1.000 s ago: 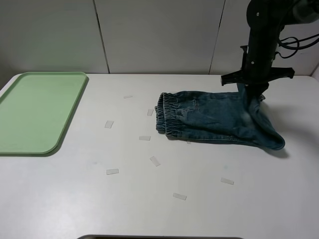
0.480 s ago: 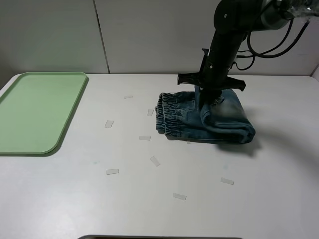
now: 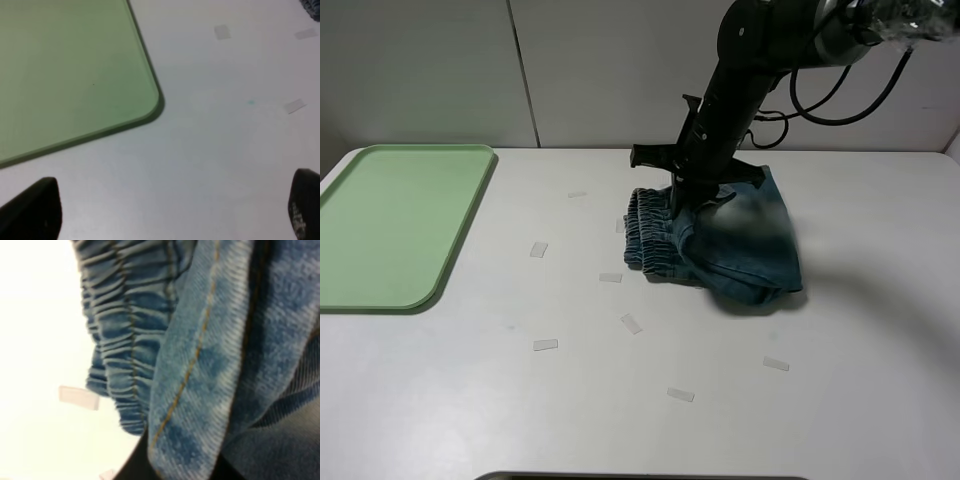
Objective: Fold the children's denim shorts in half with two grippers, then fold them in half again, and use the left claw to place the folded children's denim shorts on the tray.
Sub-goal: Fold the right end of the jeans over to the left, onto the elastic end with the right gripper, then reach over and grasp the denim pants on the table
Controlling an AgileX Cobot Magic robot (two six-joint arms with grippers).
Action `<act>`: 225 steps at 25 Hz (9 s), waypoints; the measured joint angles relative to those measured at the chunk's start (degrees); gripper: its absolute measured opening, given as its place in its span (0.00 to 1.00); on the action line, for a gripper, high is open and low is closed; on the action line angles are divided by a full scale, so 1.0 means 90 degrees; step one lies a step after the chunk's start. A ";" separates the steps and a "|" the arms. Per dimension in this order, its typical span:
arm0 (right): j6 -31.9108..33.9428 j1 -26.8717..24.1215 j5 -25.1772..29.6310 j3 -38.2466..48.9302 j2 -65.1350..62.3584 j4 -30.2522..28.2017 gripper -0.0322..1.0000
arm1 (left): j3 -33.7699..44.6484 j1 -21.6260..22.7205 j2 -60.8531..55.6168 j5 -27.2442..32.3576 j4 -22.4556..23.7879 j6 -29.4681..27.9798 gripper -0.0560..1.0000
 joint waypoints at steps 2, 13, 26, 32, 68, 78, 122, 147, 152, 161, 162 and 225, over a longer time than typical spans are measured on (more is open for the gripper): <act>-0.0025 0.0000 -0.0031 0.0000 0.0000 0.0036 0.02 | 0.0000 0.0000 0.0000 0.0000 0.0005 0.0000 0.90; -0.1960 0.0162 -0.0422 0.0000 0.0000 0.0655 0.54 | 0.0000 0.0000 0.0000 0.0000 0.0013 0.0000 0.90; -0.2833 0.0281 -0.0916 0.0000 -0.0045 0.0790 0.69 | 0.0000 0.0000 0.0000 0.0000 0.0013 0.0000 0.90; -0.3196 0.0494 -0.1585 0.0000 -0.0295 0.0523 0.69 | 0.0000 0.0000 0.0000 0.0000 0.0019 0.0000 0.90; -0.1651 -0.1089 -0.1304 -0.0048 0.0525 0.0216 0.69 | 0.0000 0.0000 0.0000 0.0000 0.0019 0.0007 0.90; -0.2084 -0.0891 -0.1497 -0.0049 0.0525 0.0658 0.69 | 0.0000 0.0000 0.0000 0.0000 0.0019 0.0007 0.90; -0.1804 -0.0905 -0.1747 -0.0049 0.0527 0.0160 0.69 | 0.0000 0.0000 0.0000 0.0000 0.0031 0.0007 0.90; -0.1828 -0.0283 -0.1814 -0.0610 0.0949 0.0805 0.69 | 0.0000 0.0000 0.0000 0.0000 0.0035 0.0007 0.90; -0.1828 -0.0024 -0.1807 -0.1211 0.0949 0.0635 0.69 | 0.0000 0.0000 0.0000 -0.0003 0.0035 0.0007 0.90; -0.1828 0.0127 -0.1467 -0.1380 0.0921 0.0189 0.69 | 0.0000 0.0000 0.0000 -0.0003 0.0035 0.0007 0.90; -0.1828 0.0127 -0.1367 -0.1380 0.0894 0.0022 0.69 | 0.0000 0.0000 0.0000 -0.0003 0.0035 0.0007 0.90; -0.1468 -0.3796 -0.0172 0.6754 -1.3091 -0.1636 0.70 | 0.0000 0.0000 0.0000 -0.0011 0.0037 0.0007 0.90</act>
